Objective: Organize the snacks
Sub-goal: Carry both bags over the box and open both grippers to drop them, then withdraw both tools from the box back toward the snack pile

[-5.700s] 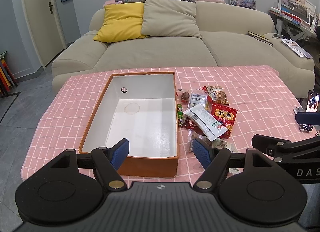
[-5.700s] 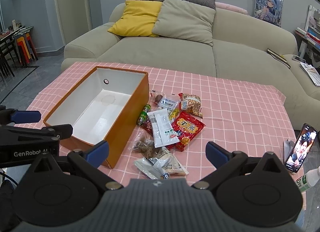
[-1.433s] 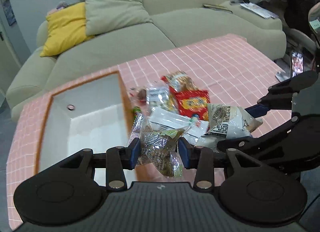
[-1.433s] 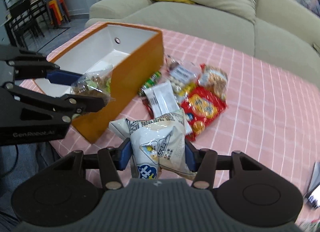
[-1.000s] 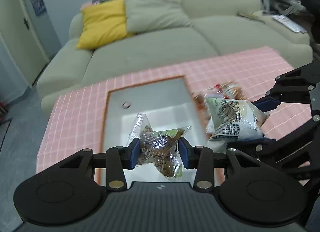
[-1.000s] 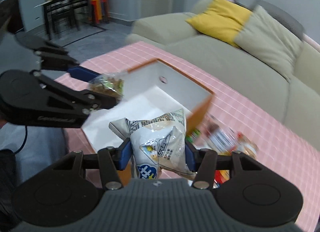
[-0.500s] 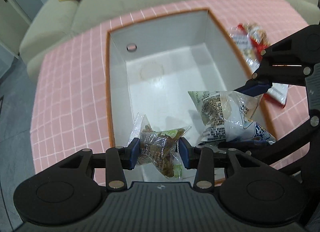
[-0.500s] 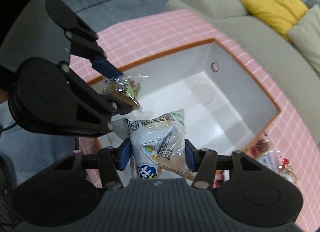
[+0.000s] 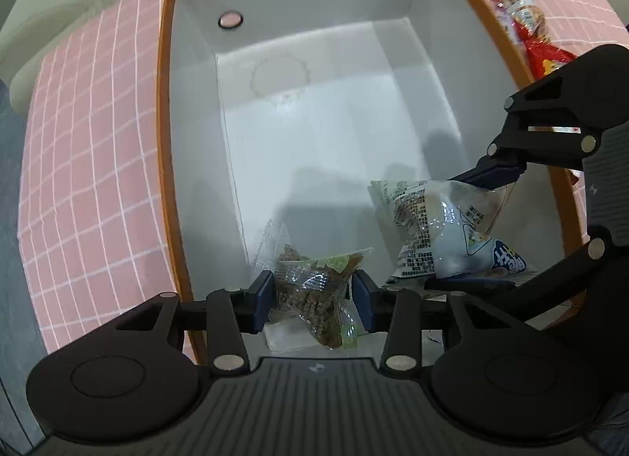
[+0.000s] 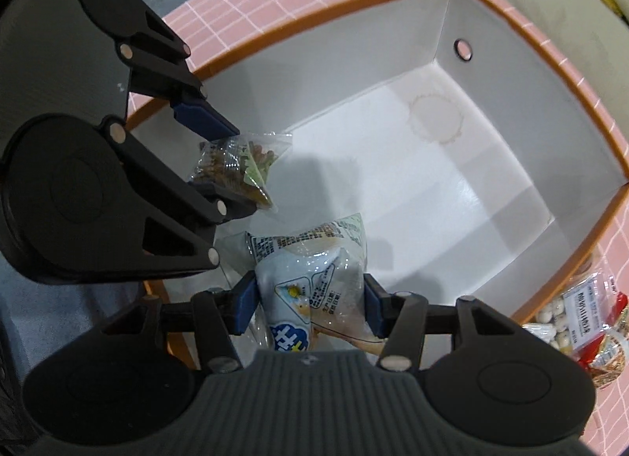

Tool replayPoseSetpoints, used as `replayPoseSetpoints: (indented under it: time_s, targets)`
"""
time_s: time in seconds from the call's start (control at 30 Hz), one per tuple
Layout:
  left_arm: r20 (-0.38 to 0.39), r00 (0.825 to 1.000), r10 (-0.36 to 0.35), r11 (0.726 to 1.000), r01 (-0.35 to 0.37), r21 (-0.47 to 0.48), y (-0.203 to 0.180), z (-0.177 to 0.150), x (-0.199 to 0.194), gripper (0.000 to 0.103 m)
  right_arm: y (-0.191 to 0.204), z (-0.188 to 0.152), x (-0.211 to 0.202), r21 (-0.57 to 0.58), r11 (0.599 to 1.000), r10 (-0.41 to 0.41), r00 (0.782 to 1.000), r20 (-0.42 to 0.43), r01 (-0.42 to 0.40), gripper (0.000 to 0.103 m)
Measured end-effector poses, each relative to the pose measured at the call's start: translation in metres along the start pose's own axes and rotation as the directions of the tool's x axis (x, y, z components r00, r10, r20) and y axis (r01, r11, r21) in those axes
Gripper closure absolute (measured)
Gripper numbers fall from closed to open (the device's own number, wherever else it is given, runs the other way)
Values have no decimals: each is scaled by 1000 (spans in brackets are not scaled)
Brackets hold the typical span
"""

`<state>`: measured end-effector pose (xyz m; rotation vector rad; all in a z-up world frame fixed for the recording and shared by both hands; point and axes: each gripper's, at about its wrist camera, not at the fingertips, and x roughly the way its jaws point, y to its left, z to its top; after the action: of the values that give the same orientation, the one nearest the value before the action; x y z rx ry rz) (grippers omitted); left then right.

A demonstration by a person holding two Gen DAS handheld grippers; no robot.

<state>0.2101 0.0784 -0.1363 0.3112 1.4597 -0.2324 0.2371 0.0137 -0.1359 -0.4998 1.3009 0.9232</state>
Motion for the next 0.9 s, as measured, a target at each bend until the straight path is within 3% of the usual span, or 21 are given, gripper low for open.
replayPoseSetpoints:
  time_s: [0.33,0.5,0.63,0.9]
  targets:
    - [-36,999,-5,1000,4,-21,1,3,14,51,-5,1,17,21,1000,18,999,-37,-17,46]
    - [-28,1000,-3,1000,2,-22,2,2,9,48,-2,-3,5,21,1000,4,1000,-15,-4,35]
    - [12,1000,-11,1000,12,-18,2,-1,-2,40,0,-3,-4,16,1000,-17,1000,14,16,26]
    - [118,993,21,999,-17,-39,0,-12,-42,39,8,-19,-53,8,996,-90,987,132,89,25]
